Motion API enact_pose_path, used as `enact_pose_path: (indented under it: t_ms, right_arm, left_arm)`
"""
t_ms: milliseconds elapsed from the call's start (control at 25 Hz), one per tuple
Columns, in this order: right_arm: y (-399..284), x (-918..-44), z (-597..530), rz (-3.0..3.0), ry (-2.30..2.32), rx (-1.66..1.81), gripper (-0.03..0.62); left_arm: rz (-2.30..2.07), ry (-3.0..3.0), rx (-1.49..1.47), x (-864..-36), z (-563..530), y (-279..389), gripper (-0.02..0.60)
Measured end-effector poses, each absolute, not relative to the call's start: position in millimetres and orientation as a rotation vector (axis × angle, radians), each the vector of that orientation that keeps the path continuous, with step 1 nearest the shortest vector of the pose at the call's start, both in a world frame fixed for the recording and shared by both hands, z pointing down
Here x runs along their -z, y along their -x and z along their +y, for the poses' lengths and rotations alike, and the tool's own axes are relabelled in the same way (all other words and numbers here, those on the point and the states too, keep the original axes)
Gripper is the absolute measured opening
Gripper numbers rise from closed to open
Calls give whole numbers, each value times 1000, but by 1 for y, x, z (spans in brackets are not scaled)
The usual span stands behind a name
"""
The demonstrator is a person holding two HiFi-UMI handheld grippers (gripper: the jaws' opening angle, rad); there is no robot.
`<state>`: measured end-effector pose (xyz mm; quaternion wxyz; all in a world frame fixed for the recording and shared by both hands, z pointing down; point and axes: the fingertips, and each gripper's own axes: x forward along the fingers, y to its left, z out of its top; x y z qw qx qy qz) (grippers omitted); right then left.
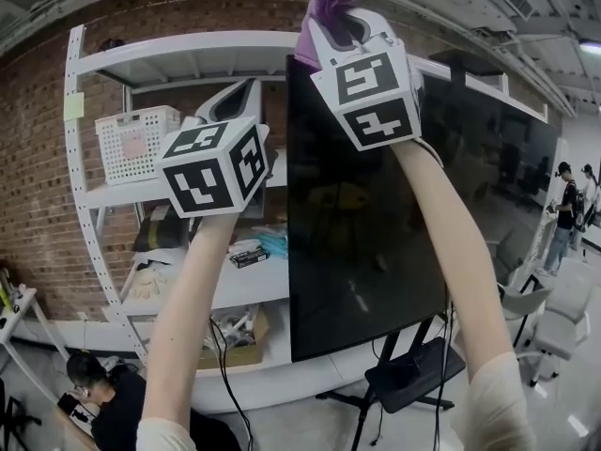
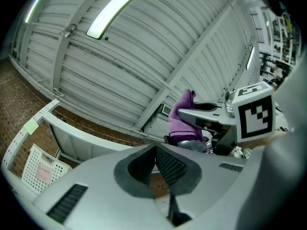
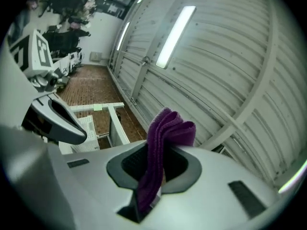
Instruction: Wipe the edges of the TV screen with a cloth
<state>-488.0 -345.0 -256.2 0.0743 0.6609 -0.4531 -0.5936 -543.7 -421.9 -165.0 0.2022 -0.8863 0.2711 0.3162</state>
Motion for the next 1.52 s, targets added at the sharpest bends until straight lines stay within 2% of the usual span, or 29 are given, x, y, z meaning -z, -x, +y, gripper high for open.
enact_pose_path:
  t_ms: [240,480,960,1200,1520]
  right_arm:
    - [483,263,-339,-1026,-1916,1884,61]
    - [500,236,-365,-757,-1661,1872,61]
    - [500,196,-411,-851,-1467,1719,61]
    - [473,202,-403,-935,-1469,1646,61]
    - [430,200,-388,-922,-1494,1634,61]
  left_arm:
    - [751,2465,-886,165,-417,533,15]
    - [771,2464,-866,161,-421,526,15]
    - [803,2426,-860,147,-426,531,15]
    - [778,2425,-898,147,-410,526,15]
    - [676,2456,-936,143,-371,483,15]
